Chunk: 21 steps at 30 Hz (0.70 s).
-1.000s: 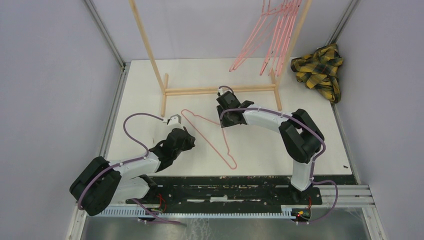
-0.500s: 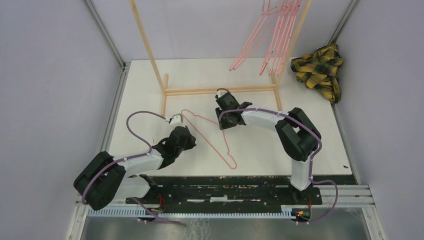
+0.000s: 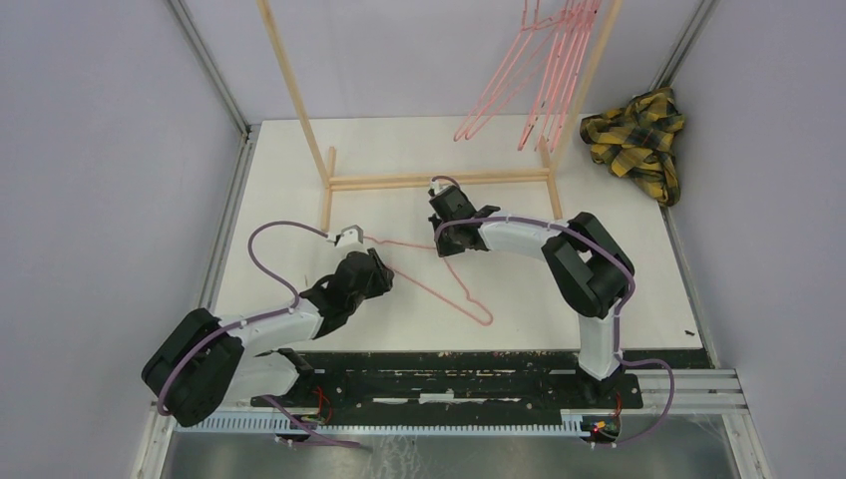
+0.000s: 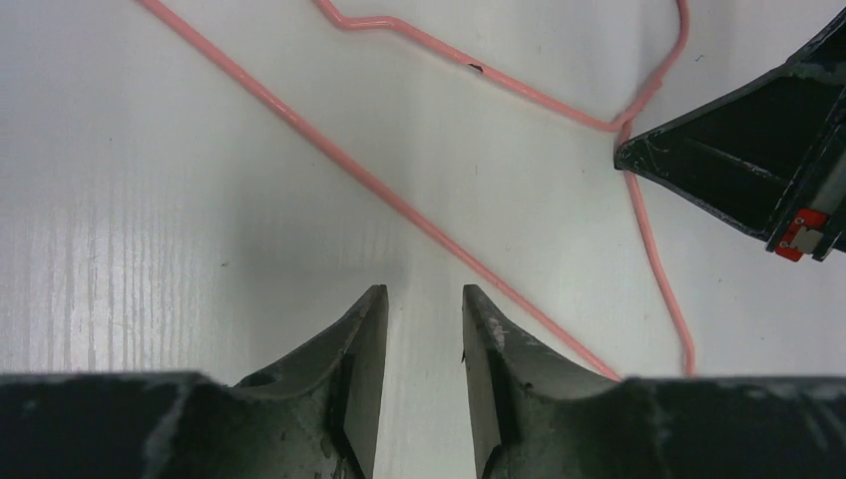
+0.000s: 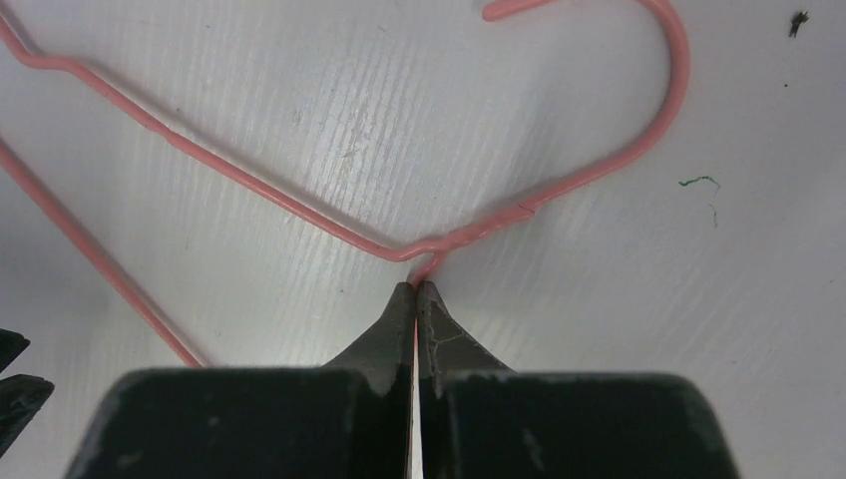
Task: Organize the hangers
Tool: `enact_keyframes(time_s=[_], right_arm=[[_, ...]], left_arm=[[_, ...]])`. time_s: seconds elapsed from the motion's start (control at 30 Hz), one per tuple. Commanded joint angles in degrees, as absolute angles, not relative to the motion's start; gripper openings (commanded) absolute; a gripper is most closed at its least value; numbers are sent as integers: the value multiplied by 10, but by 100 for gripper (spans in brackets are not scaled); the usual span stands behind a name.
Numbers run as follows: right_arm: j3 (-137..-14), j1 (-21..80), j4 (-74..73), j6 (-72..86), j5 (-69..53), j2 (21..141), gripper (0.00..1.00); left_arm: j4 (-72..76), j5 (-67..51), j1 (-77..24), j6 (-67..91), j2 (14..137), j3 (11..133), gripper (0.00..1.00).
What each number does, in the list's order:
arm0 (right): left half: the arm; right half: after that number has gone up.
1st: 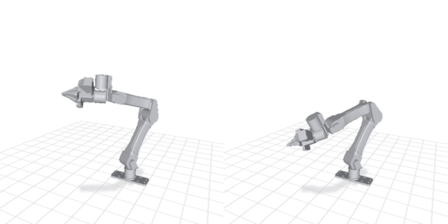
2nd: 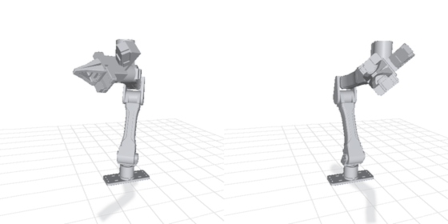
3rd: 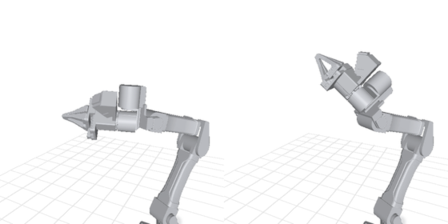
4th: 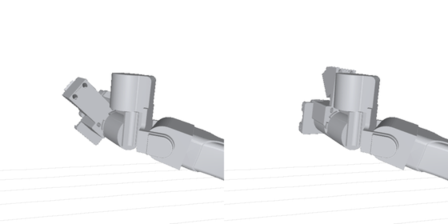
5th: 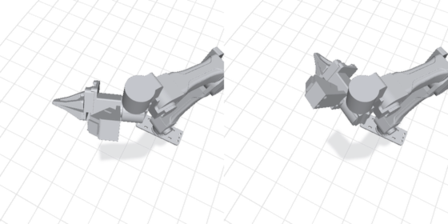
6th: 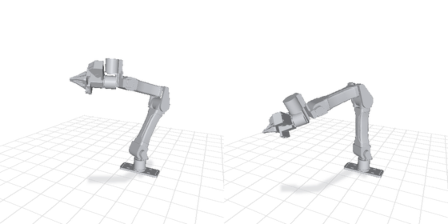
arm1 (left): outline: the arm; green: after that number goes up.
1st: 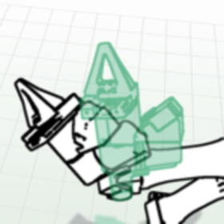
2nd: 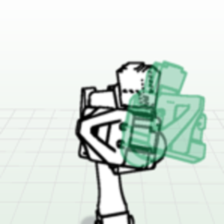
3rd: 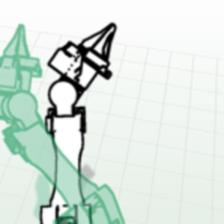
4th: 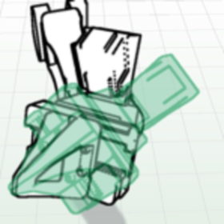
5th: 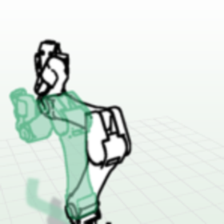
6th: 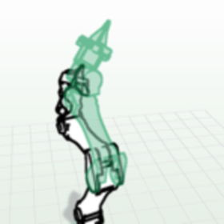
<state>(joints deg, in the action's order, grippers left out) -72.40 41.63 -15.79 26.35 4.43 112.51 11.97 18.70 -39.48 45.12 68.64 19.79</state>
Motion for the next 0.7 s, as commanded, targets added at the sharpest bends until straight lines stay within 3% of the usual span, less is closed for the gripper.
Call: enact_keyframes(time_s=[0.0,0.17,0.67], right_arm=[[-695,418,-151,268,63,1135,1],[-669,418,-113,267,36,1083,0],[-636,425,-109,268,-5,984,1]], left_arm=[[117,213,-394,432,672,227,46],[129,219,-394,421,707,251,56],[149,207,-394,378,847,384,63]])
